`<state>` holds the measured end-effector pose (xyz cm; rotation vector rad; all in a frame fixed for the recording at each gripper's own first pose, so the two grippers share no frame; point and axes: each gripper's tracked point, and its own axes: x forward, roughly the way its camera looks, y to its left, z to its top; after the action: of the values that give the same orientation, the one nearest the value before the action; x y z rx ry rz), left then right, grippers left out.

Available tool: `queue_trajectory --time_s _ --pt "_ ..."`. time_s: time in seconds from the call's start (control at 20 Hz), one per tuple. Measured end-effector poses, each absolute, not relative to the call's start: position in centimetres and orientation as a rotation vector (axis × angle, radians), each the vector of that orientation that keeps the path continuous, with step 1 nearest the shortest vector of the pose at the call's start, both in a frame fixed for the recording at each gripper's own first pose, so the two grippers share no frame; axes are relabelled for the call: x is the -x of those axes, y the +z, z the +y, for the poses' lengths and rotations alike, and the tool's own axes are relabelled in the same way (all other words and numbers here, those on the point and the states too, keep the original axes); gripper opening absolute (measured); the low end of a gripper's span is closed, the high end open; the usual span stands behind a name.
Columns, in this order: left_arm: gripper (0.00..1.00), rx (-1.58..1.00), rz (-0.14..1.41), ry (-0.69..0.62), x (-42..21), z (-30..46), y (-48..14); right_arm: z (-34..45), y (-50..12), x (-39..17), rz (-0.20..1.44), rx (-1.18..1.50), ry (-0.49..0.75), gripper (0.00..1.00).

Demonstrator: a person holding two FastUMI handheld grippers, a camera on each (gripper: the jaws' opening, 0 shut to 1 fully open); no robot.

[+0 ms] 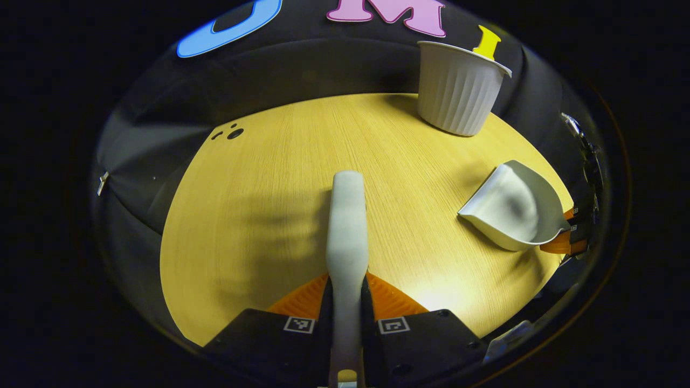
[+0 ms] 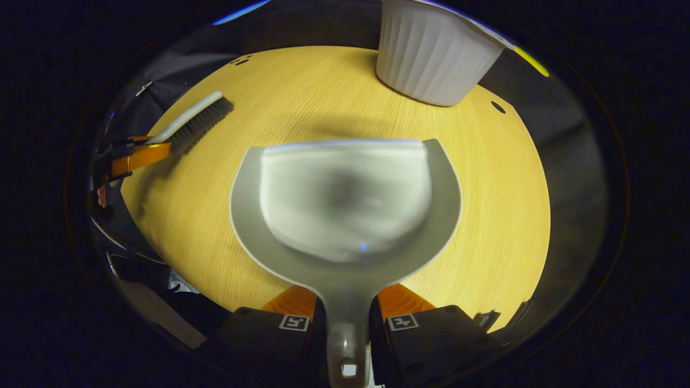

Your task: Pick up the small broom and dustpan from the desktop, sweep the trash into the dustpan with the broom, and then empty the trash into the garbage bin.

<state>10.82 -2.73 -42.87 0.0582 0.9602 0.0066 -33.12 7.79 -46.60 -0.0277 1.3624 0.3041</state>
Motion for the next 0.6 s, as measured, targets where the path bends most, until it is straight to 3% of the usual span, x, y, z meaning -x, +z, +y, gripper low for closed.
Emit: queue_trajectory --time_s 0.1,0.15,0.2,0.45,0.5,0.6 --pt "0.30 -0.071 0.957 -0.002 -11.0 -2.8 -43.0 8.0 -46.9 32.7 1.351 0.000 0.293 0.35" --pt "0.32 -0.087 0.945 0.000 -11.3 -2.8 -42.7 8.0 -46.8 32.5 1.346 -0.008 0.290 0.43" --pt "0.31 -0.102 0.935 0.001 -11.6 -2.6 -42.5 8.2 -46.6 32.7 1.352 -0.017 0.290 0.40" --pt "0.34 -0.142 0.927 0.001 -11.3 -2.3 -41.5 8.1 -44.5 32.7 1.339 -0.074 0.299 0.45" --pt "0.31 -0.143 0.925 0.004 -11.0 -2.2 -41.1 7.9 -43.9 32.8 1.329 -0.084 0.299 0.37" --pt "0.31 -0.142 0.913 0.007 -10.2 -2.1 -40.1 7.6 -42.2 32.6 1.297 -0.108 0.293 0.54"
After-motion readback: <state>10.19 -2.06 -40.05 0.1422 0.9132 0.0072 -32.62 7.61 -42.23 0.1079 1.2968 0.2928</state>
